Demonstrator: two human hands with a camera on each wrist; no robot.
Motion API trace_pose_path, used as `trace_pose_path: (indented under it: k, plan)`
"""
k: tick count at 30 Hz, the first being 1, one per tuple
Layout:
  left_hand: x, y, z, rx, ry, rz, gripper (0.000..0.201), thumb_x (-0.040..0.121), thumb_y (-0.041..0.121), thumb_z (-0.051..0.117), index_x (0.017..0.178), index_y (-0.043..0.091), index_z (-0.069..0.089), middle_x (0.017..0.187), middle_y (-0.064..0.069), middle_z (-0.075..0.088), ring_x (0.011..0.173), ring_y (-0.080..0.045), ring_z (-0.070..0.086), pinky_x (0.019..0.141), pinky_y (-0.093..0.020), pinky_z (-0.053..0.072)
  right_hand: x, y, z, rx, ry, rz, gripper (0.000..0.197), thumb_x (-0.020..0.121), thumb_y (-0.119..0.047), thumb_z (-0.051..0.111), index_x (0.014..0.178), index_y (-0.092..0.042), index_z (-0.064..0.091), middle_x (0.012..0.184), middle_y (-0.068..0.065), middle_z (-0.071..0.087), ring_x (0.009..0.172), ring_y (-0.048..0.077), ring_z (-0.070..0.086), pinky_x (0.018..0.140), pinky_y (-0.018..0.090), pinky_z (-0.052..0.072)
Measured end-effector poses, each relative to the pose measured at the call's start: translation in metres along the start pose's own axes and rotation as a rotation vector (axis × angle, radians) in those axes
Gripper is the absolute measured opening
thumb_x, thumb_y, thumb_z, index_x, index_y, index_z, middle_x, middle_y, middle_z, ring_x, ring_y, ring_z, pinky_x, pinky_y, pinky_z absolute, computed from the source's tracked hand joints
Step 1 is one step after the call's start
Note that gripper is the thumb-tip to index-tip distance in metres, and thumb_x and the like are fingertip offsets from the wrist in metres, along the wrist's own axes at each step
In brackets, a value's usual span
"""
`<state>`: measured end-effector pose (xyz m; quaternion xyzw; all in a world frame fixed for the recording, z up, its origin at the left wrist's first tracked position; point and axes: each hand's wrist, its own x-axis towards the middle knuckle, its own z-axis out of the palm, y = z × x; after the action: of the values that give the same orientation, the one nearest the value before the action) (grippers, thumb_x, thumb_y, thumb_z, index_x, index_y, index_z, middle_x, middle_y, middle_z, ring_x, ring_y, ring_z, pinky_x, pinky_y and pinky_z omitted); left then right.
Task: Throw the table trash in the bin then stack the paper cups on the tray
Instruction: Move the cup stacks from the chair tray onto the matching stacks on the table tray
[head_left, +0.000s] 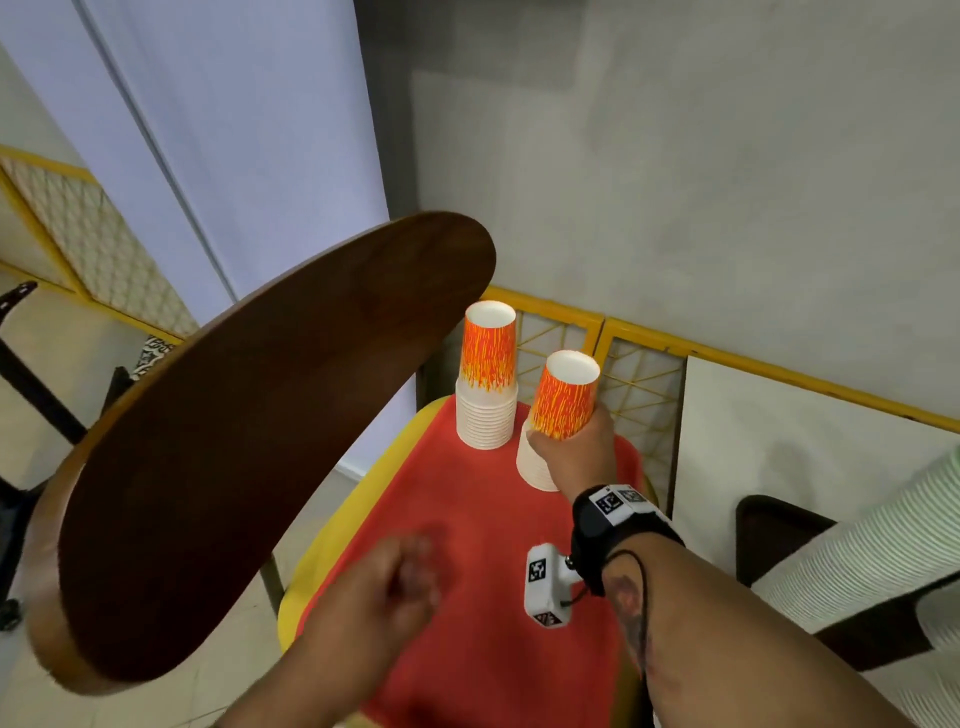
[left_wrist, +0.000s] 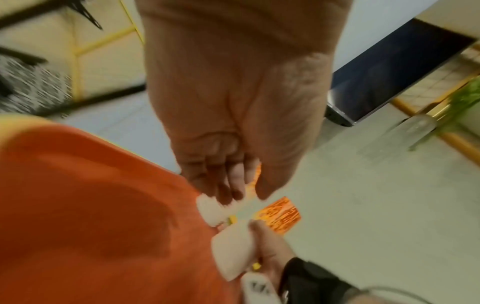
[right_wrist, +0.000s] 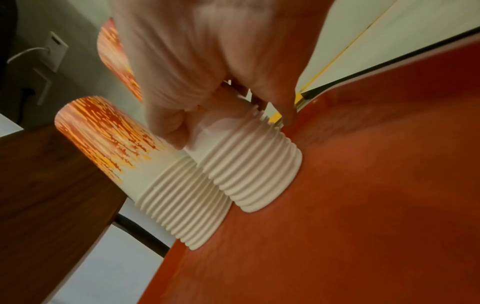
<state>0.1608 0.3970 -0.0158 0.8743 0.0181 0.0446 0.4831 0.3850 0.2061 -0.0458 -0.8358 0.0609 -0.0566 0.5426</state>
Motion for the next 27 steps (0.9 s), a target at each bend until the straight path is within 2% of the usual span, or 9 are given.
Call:
trace_pose_path:
  k: [1, 4, 7, 9, 13, 15, 20, 23, 27]
  plan:
    - [0.027, 0.013, 0.005, -0.106, 0.039, -0.063, 0.045, 0.081, 0.015, 0.077, 0.111, 0.043, 0.059, 0.103, 0.013, 0.064, 0.087, 0.006, 0.059, 0.076, -0.003, 0.041, -0.005, 0.003, -0.004, -0.001, 0.000, 0.000, 0.076, 0.063, -0.035, 0.086, 0.126, -0.019, 0.046, 0.117, 0.004, 0.058, 0.103, 0.024, 0.061, 0.085, 0.039, 0.050]
    - [0.111, 0.030, 0.019, -0.211, 0.225, -0.185, 0.079, 0.081, 0.013, 0.080, 0.147, 0.017, 0.035, 0.137, -0.001, 0.052, 0.125, -0.012, 0.051, 0.097, -0.023, 0.042, -0.023, 0.010, -0.017, -0.012, 0.016, -0.021, 0.075, 0.056, -0.040, 0.085, 0.119, -0.022, 0.051, 0.112, 0.002, 0.060, 0.100, 0.021, 0.063, 0.086, 0.037, 0.052]
    - [0.175, 0.029, 0.030, -0.263, 0.272, -0.247, 0.109, 0.073, 0.016, 0.087, 0.156, 0.011, 0.016, 0.157, -0.009, 0.034, 0.143, -0.024, 0.038, 0.112, -0.033, 0.034, -0.041, 0.013, -0.035, -0.021, 0.035, -0.041, 0.067, 0.060, -0.033, 0.088, 0.116, -0.022, 0.053, 0.107, -0.001, 0.062, 0.093, 0.014, 0.063, 0.073, 0.020, 0.048]
    - [0.206, 0.020, 0.038, -0.271, 0.278, -0.257, 0.121, 0.066, 0.015, 0.091, 0.156, 0.011, 0.011, 0.155, -0.011, 0.037, 0.142, -0.028, 0.039, 0.116, -0.044, 0.035, -0.052, 0.015, -0.043, 0.025, 0.039, -0.059, 0.064, 0.063, -0.026, 0.089, 0.115, -0.024, 0.052, 0.103, -0.005, 0.063, 0.088, 0.005, 0.062, 0.070, 0.009, 0.045]
    - [0.236, 0.002, 0.052, -0.253, 0.305, -0.332, 0.134, 0.063, 0.020, 0.093, 0.158, 0.014, -0.001, 0.156, -0.013, 0.036, 0.143, -0.029, 0.037, 0.117, -0.049, 0.032, -0.062, 0.029, -0.047, 0.090, 0.034, -0.071, 0.070, 0.060, -0.025, 0.090, 0.120, -0.026, 0.054, 0.105, -0.009, 0.066, 0.094, 0.002, 0.065, 0.085, 0.029, 0.056]
    - [0.242, -0.005, 0.059, -0.227, 0.304, -0.325, 0.133, 0.062, 0.023, 0.093, 0.157, 0.016, 0.000, 0.153, -0.013, 0.040, 0.141, -0.031, 0.040, 0.116, -0.052, 0.033, -0.064, 0.033, -0.048, 0.097, 0.025, -0.055, 0.071, 0.060, -0.027, 0.090, 0.120, -0.027, 0.053, 0.105, -0.010, 0.066, 0.093, 0.000, 0.066, 0.085, 0.030, 0.058]
    - [0.250, -0.015, 0.069, -0.107, 0.322, -0.260, 0.103, 0.047, 0.056, 0.085, 0.135, 0.020, 0.044, 0.124, -0.008, 0.061, 0.115, -0.032, 0.060, 0.097, -0.054, 0.050, -0.069, 0.034, -0.053, 0.083, -0.036, -0.065, 0.079, 0.060, -0.019, 0.091, 0.120, -0.038, 0.043, 0.105, -0.021, 0.059, 0.095, -0.019, 0.056, 0.074, 0.004, 0.045]
    - [0.245, -0.015, 0.073, -0.061, 0.317, -0.281, 0.105, 0.041, 0.069, 0.076, 0.130, 0.021, 0.049, 0.122, -0.010, 0.060, 0.110, -0.032, 0.062, 0.092, -0.054, 0.053, -0.071, 0.036, -0.051, 0.070, -0.054, -0.050, 0.083, 0.055, -0.026, 0.094, 0.118, -0.043, 0.043, 0.109, -0.018, 0.061, 0.099, -0.006, 0.061, 0.084, 0.013, 0.049]
    - [0.216, -0.005, 0.077, -0.118, 0.339, -0.261, 0.095, 0.051, 0.054, 0.086, 0.130, 0.018, 0.046, 0.123, -0.011, 0.058, 0.111, -0.029, 0.060, 0.093, -0.051, 0.053, -0.074, 0.038, -0.046, 0.076, -0.094, 0.009, 0.082, 0.057, -0.021, 0.093, 0.118, -0.040, 0.041, 0.112, -0.013, 0.062, 0.103, 0.007, 0.062, 0.092, 0.029, 0.050]
